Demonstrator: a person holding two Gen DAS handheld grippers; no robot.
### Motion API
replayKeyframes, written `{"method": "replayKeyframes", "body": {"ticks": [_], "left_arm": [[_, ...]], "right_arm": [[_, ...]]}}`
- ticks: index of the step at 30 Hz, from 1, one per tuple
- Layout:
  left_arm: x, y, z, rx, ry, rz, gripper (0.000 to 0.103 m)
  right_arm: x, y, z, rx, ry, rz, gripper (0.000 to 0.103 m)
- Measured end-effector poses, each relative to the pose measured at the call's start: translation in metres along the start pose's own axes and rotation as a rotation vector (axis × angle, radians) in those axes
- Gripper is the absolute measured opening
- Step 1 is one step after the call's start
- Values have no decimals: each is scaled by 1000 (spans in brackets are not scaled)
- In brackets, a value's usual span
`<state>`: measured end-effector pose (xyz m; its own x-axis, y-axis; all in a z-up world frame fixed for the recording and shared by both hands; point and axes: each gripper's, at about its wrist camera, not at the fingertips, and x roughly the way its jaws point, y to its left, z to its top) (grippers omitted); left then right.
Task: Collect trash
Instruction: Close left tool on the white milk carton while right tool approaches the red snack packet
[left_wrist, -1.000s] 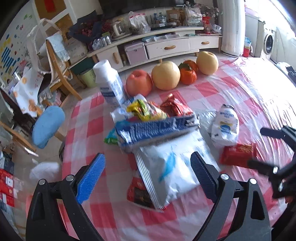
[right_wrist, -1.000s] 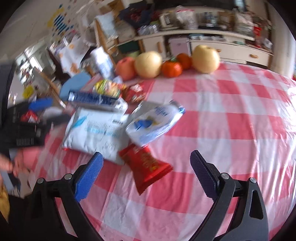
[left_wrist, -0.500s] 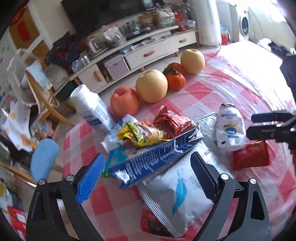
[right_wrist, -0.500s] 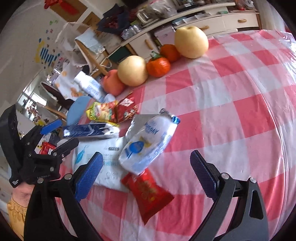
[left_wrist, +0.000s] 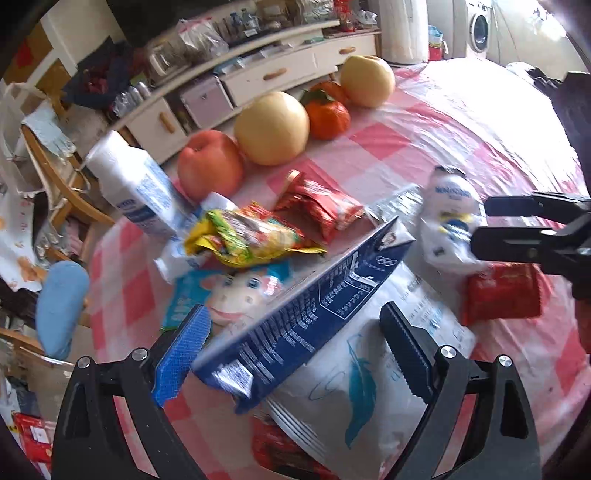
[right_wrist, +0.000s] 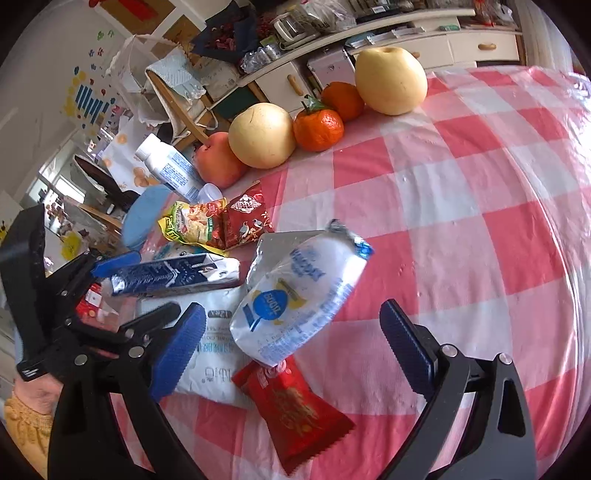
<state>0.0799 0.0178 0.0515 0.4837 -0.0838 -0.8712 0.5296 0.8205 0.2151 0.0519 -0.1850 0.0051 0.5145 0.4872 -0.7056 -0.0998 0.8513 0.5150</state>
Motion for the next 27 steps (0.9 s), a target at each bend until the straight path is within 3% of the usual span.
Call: {"method": "replayKeyframes", "body": {"ticks": [6,20,27], "left_arm": [[-1,-19,2,54,8,-24,87],[-5,-10,2,28,-49,-20,84],[1,-6,2,23,-52,-23,84]], "right_arm": [[3,4,1,-43,-13,-52,96],[5,3,-3,-93,42,-106,96],[2,14,-20,-249,118,-141,96]]}}
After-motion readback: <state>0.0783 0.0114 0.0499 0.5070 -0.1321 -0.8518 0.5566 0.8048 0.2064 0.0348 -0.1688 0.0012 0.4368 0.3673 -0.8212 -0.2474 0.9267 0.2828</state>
